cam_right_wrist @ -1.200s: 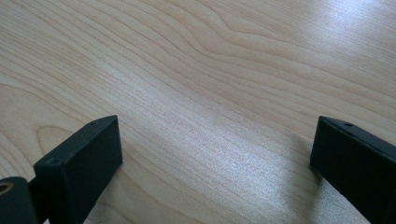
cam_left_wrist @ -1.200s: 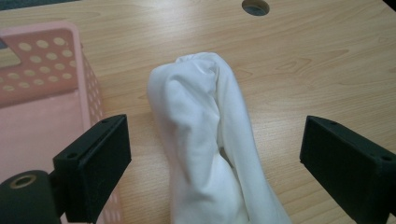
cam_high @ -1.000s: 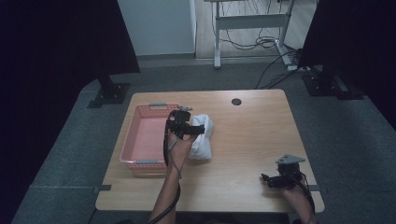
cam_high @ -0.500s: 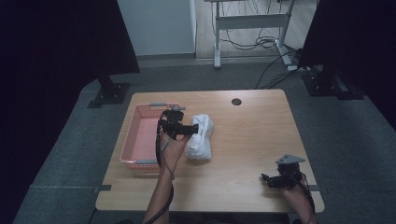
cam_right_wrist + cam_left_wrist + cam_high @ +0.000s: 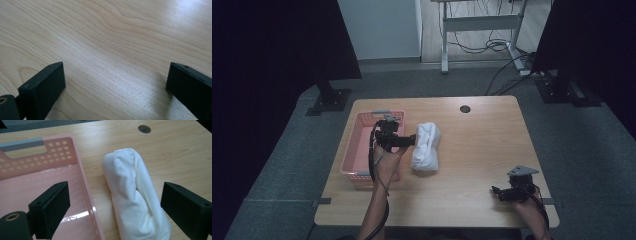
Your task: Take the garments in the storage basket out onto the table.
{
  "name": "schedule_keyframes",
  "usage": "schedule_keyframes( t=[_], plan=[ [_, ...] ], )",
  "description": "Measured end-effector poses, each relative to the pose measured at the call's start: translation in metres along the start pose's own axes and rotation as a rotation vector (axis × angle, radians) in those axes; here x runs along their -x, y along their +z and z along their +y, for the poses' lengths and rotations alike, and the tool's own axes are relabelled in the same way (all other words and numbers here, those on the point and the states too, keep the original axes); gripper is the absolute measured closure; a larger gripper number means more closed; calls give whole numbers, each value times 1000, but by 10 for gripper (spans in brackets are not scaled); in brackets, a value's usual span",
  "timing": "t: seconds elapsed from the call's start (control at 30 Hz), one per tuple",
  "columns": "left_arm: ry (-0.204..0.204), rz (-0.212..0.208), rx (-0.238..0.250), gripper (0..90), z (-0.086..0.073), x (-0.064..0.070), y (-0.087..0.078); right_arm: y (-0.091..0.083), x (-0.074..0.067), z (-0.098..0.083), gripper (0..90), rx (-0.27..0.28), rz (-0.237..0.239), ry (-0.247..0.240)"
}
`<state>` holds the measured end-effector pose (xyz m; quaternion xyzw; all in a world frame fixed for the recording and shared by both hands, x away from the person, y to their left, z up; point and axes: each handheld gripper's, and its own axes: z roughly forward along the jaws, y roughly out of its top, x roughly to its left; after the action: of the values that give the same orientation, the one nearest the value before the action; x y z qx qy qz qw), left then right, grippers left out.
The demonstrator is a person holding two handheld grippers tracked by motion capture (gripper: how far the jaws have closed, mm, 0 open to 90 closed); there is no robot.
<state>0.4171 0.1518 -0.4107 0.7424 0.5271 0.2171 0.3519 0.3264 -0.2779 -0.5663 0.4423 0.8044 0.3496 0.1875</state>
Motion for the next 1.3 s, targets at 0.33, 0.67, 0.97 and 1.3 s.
schedule_keyframes(
  t=[0.33, 0.67, 0.97, 1.3],
  plan=[
    [0, -8, 17, 85, -8, -10, -11, 0, 0, 0, 18, 0, 0, -2],
    [-16, -4, 33, 86, -21, -26, -21, 0, 0, 0, 19, 1, 0, -2],
    [-8, -7, 42, 86, -29, -34, -27, 0, 0, 0, 19, 1, -1, -2],
    [-6, -17, 68, 86, -38, -42, -38, 0, 0, 0, 19, 1, -1, -2]
  ],
)
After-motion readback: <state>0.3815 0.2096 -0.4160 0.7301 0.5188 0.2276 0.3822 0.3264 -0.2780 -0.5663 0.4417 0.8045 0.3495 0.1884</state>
